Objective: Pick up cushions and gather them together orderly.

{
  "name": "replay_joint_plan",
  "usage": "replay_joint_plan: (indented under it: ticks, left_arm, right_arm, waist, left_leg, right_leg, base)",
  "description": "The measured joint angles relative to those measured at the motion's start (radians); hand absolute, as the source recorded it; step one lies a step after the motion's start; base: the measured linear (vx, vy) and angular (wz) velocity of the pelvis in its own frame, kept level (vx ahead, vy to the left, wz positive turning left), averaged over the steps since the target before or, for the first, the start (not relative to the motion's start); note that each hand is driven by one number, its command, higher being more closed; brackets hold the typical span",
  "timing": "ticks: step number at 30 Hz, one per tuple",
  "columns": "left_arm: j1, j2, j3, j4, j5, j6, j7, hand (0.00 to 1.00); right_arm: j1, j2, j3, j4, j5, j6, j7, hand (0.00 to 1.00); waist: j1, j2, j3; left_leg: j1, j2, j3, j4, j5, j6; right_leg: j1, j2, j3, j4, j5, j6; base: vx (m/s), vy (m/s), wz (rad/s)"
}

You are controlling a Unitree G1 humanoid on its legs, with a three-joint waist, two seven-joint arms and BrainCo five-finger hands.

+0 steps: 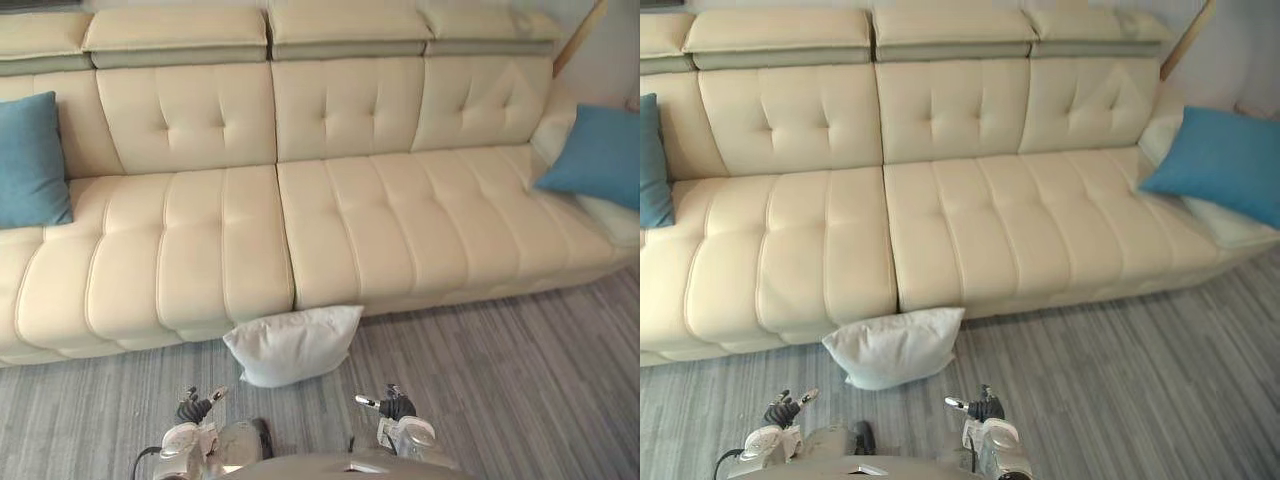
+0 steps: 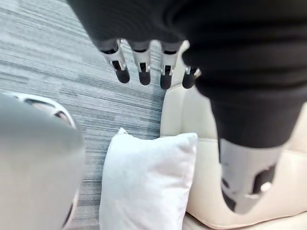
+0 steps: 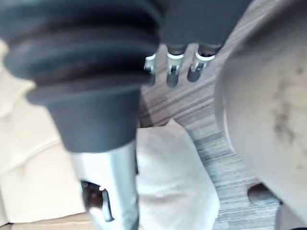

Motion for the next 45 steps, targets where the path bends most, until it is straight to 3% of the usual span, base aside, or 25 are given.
replay_joint_plan:
  ticks: [2,4,5,6,7,8,10,13,18,25,29,40,45]
  left_arm:
    - [0.005,-0.002,0.001,-0.001,0.0,0.0,0.0,0.0]
    - [0.007,-0.008,0.003,-0.001,0.001,-0.001,0.001,0.0]
    - [0.008,-0.002,0.01,-0.001,0.003,-0.001,0.0,0.0]
    - [-0.001,-0.01,0.025,0.011,0.011,0.001,0.001,0.0]
    - [0.006,-0.042,0.036,0.02,0.019,0.002,-0.001,0.0]
    - [0.006,-0.071,0.045,0.02,0.027,-0.001,0.0,0.0]
    - [0.005,-0.08,0.044,0.02,0.039,0.0,0.0,0.0]
    - [0.003,-0.083,0.044,0.016,0.039,-0.003,-0.001,0.0]
    - [0.003,-0.075,0.04,0.015,0.039,-0.009,-0.001,0.0]
    - [-0.003,-0.049,0.027,0.029,0.059,-0.007,0.0,0.0]
    - [-0.001,-0.044,0.009,0.035,0.062,-0.008,-0.001,0.0]
    - [0.002,-0.038,-0.01,0.036,0.076,-0.009,-0.002,0.0]
    - [-0.023,-0.029,-0.011,0.034,0.076,-0.007,0.004,0.0]
  right_arm:
    - [0.002,0.001,0.0,-0.016,0.0,-0.001,0.0,0.0]
    - [0.001,-0.001,0.0,-0.021,0.0,-0.005,0.0,0.0]
    - [0.006,0.002,0.002,-0.016,0.0,-0.004,0.0,0.0]
    - [0.005,-0.005,0.005,-0.02,0.001,-0.006,0.002,0.0]
    - [0.007,-0.036,0.005,-0.013,0.001,-0.005,0.0,0.0]
    - [0.011,-0.058,-0.012,-0.013,0.001,-0.003,-0.002,0.0]
    - [0.011,-0.075,-0.012,-0.01,0.001,-0.002,-0.003,0.0]
    - [0.023,-0.075,-0.012,-0.003,0.001,-0.001,-0.004,0.0]
    - [0.022,-0.07,-0.014,0.022,0.001,0.0,-0.005,0.0]
    - [0.03,-0.041,-0.06,0.036,0.0,0.004,-0.007,0.0]
    - [0.029,-0.041,-0.062,0.062,-0.001,0.003,-0.007,0.0]
    - [0.044,-0.051,-0.039,0.061,-0.017,0.004,-0.008,0.0]
    - [0.028,-0.068,0.025,0.019,-0.042,0.005,-0.042,0.0]
  waist:
    - [-0.01,0.002,0.001]
    - [-0.017,0.011,0.003]
    - [-0.015,-0.005,-0.003]
    - [-0.015,-0.004,-0.002]
    - [-0.01,0.049,-0.014]
    - [-0.007,0.08,-0.015]
    - [-0.016,0.102,-0.015]
    - [-0.012,0.095,-0.009]
    - [0.003,0.085,-0.015]
    - [0.007,0.057,-0.026]
    - [0.007,0.054,-0.036]
    - [0.011,0.054,-0.036]
    - [0.011,0.056,-0.024]
  left_leg:
    - [0.039,0.016,-0.014,-0.007,-0.002,-0.004]
    - [0.056,0.039,-0.038,-0.007,-0.023,-0.044]
    - [0.054,0.031,-0.058,-0.003,-0.043,-0.083]
    - [0.066,0.032,-0.086,-0.005,-0.053,-0.101]
    - [0.066,0.065,-0.107,-0.024,-0.046,-0.113]
    - [0.068,0.087,-0.112,-0.046,-0.039,-0.123]
    - [0.068,0.105,-0.116,-0.057,-0.012,-0.141]
    - [0.043,0.137,-0.119,0.045,0.023,-0.167]
    - [0.018,0.152,-0.047,0.1,0.037,-0.147]
    - [0.083,0.095,-0.023,-0.084,0.107,-0.117]
    - [0.088,0.08,-0.024,-0.132,0.114,-0.111]
    - [0.1,0.068,0.009,-0.183,0.075,-0.116]
    - [-0.022,0.079,0.031,-0.071,0.038,-0.108]
  right_leg:
    - [-0.046,0.038,-0.032,-0.12,-0.051,-0.026]
    - [-0.064,0.084,-0.045,-0.285,-0.053,-0.038]
    - [-0.051,0.102,-0.03,-0.501,0.041,-0.045]
    - [-0.042,0.114,-0.037,-0.519,0.067,-0.077]
    - [-0.024,0.148,-0.05,-0.549,0.06,-0.091]
    - [-0.021,0.165,-0.077,-0.566,0.049,-0.102]
    - [-0.003,0.172,-0.11,-0.577,0.035,-0.117]
    - [0.09,0.175,-0.161,-0.641,0.032,-0.124]
    - [0.137,0.169,-0.182,-0.699,0.047,-0.113]
    - [0.199,0.166,-0.178,-0.893,0.174,-0.093]
    - [0.218,0.171,-0.178,-0.972,0.234,-0.09]
    - [0.225,0.195,-0.102,-1.093,0.343,-0.089]
    - [0.092,0.185,-0.066,-1.008,0.342,-0.089]
  base:
    - [0.32,-0.197,0.38]
    - [0.26,-0.255,0.42]
    - [0.26,-0.263,0.37]
    - [0.25,-0.237,0.36]
    - [0.3,-0.233,0.2]
    - [0.25,-0.168,0.16]
    - [0.23,-0.167,0.31]
    - [0.16,-0.132,0.46]
    - [0.05,-0.001,0.2]
    - [-0.02,0.077,-0.01]
    - [-0.07,0.068,0.01]
    - [-0.14,0.026,-0.14]
    - [-0.15,-0.001,-0.23]
